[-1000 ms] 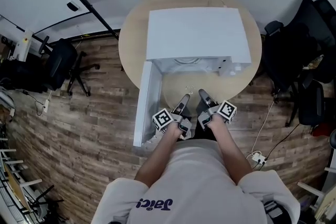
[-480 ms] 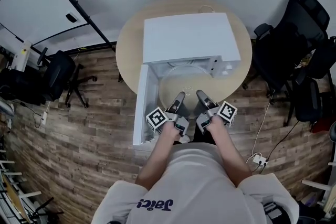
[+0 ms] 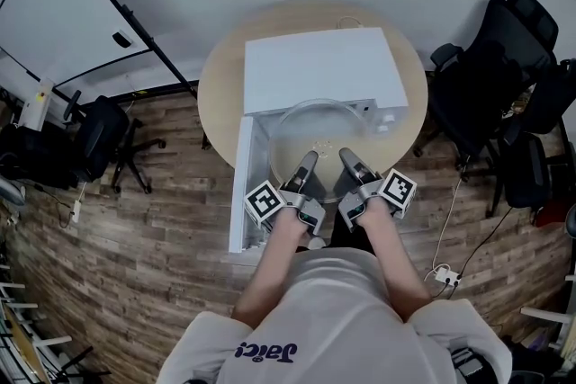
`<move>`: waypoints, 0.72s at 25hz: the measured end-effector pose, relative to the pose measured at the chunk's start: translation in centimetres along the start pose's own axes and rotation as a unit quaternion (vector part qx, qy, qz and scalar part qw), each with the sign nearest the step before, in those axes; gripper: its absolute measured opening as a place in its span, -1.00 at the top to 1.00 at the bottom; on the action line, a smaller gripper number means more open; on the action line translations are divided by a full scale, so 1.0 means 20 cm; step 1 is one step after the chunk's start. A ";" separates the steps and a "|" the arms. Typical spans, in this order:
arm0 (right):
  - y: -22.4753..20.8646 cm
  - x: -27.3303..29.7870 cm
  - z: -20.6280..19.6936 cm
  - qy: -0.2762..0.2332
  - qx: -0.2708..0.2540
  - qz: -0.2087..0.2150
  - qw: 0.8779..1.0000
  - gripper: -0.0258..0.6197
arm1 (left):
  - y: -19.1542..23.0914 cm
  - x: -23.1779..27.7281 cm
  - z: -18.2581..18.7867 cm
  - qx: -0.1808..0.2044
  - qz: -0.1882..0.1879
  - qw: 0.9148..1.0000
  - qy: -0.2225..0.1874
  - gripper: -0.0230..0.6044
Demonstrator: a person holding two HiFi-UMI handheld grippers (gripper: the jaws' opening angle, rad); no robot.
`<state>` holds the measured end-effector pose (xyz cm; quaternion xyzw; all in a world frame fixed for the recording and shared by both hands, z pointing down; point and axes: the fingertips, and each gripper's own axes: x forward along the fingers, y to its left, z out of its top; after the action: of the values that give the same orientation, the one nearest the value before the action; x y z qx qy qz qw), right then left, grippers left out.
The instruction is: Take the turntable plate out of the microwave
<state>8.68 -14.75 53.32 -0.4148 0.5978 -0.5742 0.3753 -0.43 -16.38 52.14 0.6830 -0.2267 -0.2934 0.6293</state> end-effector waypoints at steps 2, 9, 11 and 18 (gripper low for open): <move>0.03 0.00 0.01 0.000 -0.003 0.001 1.000 0.82 | -0.03 0.01 0.01 0.002 -0.001 1.000 -0.001 0.68; 0.09 0.00 0.01 0.000 -0.005 0.001 1.000 0.82 | -0.09 0.01 0.01 0.002 -0.002 1.000 -0.002 0.68; 0.09 0.00 0.01 0.001 -0.012 -0.004 1.000 0.82 | -0.09 0.02 0.01 -0.006 -0.005 1.000 -0.004 0.69; 0.09 -0.02 0.03 0.003 -0.019 -0.011 1.000 0.82 | -0.07 0.02 -0.02 -0.013 -0.007 1.000 -0.006 0.68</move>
<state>9.22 -14.62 51.48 -0.4264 0.6050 -0.5686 0.3590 0.02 -16.27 50.75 0.6748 -0.2214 -0.3049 0.6346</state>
